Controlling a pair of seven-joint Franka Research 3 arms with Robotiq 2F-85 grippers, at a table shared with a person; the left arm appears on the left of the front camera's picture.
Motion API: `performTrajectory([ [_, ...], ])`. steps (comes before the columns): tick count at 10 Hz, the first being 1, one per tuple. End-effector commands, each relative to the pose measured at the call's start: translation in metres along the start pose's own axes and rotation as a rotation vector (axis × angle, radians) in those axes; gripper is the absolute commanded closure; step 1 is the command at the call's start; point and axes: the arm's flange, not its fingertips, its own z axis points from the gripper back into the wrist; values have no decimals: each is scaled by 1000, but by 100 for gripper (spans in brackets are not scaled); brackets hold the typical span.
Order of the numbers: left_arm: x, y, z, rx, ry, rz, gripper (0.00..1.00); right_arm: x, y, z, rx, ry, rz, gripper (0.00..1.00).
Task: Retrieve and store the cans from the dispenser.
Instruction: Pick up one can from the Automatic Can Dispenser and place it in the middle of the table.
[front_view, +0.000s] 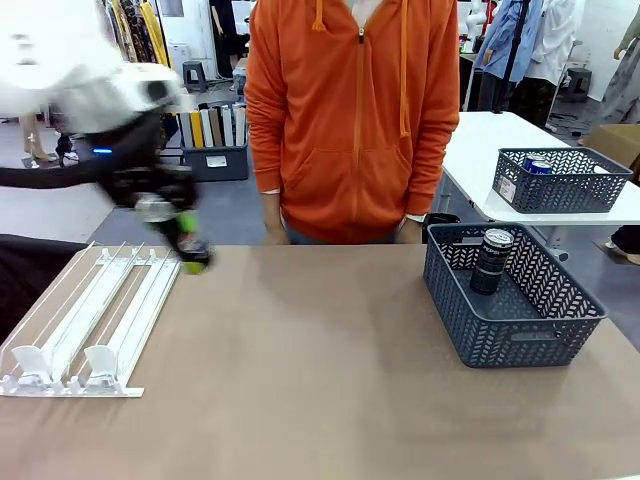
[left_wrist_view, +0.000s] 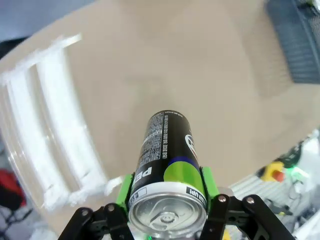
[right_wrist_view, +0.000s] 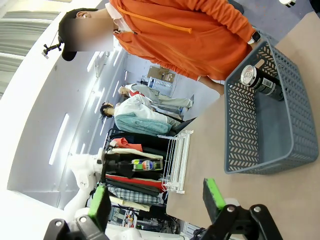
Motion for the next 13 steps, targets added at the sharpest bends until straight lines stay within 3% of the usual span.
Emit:
performTrajectory([
  [1,80,-69,-53,-102,161,-128,100,3,2,-2,22,-17,17,0],
  [3,97,-138,-123,-23,249,-171,100,3,2,-2,22,-17,17,0],
  [5,94,-159,-159,124,277,-183,100,3,2,-2,22,-17,17,0],
  [7,90,-171,-180,204,287,-184,100,3,2,-2,22,-17,17,0],
  [13,97,-155,-206,198,254,-150,100,3,2,-2,22,-17,17,0],
])
